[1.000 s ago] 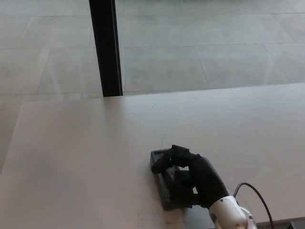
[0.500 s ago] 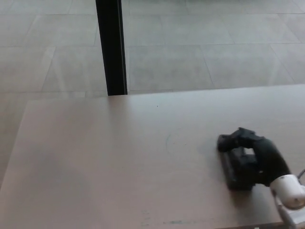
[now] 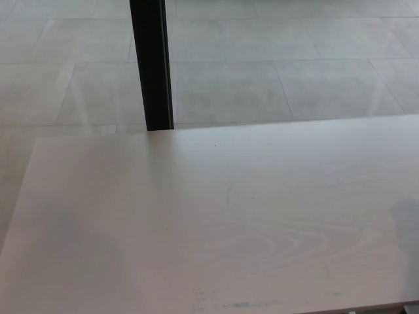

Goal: The robot uses its right hand to hold the eraser kept in the middle of the desk and use it to wipe the desk by swiping its surface twice

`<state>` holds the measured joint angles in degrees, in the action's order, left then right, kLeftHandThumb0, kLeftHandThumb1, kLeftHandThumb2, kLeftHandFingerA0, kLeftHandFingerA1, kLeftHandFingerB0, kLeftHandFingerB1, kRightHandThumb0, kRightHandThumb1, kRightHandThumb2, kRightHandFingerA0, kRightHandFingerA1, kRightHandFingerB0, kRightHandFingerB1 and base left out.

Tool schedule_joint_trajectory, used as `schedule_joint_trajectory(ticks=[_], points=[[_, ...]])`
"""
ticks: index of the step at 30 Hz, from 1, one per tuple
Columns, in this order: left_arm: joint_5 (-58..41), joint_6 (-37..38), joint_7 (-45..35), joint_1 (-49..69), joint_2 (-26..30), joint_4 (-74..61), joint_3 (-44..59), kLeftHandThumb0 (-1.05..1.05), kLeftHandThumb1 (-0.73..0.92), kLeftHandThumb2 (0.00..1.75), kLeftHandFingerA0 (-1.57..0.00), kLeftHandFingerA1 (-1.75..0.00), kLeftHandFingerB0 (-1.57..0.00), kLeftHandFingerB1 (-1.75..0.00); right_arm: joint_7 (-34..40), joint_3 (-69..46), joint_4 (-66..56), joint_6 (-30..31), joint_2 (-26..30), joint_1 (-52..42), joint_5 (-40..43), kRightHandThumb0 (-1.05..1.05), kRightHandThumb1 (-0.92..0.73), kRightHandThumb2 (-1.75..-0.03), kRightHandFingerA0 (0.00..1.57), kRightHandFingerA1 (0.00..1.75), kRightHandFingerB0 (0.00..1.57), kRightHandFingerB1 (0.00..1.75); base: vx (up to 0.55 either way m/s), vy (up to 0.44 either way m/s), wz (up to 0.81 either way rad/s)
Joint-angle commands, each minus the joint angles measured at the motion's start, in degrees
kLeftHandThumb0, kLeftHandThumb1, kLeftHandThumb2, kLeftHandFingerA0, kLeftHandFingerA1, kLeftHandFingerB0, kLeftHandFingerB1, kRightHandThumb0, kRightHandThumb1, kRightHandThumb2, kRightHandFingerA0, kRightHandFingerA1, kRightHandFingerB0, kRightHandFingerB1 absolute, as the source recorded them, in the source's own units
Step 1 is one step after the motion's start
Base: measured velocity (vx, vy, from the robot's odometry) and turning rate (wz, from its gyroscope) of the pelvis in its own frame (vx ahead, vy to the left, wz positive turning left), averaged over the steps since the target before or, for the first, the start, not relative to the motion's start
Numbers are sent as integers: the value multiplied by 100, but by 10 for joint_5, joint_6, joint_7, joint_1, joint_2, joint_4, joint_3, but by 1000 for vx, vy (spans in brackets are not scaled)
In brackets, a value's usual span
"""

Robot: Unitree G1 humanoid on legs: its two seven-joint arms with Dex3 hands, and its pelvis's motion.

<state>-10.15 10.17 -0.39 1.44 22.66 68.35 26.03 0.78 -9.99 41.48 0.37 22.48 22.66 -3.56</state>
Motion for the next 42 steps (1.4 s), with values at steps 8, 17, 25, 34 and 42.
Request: schedule_joint_trajectory(ticks=[8,17,25,34,42], points=[[0,17,3,2,11,3,-4,-52,50,89,-81,-82,-64,-69,-42,-25,-36,35,-21,-50,49,-35,-72,-87,98,175,73,146,0,0,0],[-6,18,-2,2,11,5,1,-53,49,88,-81,-83,-65,-70,-113,-24,-107,37,-39,-52,96,-39,-79,-64,97,149,65,54,0,0,0],[2,26,3,13,11,2,-9,-52,50,91,-80,-82,-64,-70,-161,-48,-163,75,-16,-47,136,-65,-59,-92,29,50,4,32,0,0,0],[1,22,4,15,13,4,-13,-54,49,90,-81,-82,-67,-71,-179,-82,-135,39,32,-35,140,-81,-60,-97,24,51,3,24,0,0,0],[3,23,2,17,14,-5,-15,-52,51,92,-80,-81,-63,-69,-202,-171,-239,106,68,-58,210,-81,-56,-92,30,49,11,40,0,0,0]])
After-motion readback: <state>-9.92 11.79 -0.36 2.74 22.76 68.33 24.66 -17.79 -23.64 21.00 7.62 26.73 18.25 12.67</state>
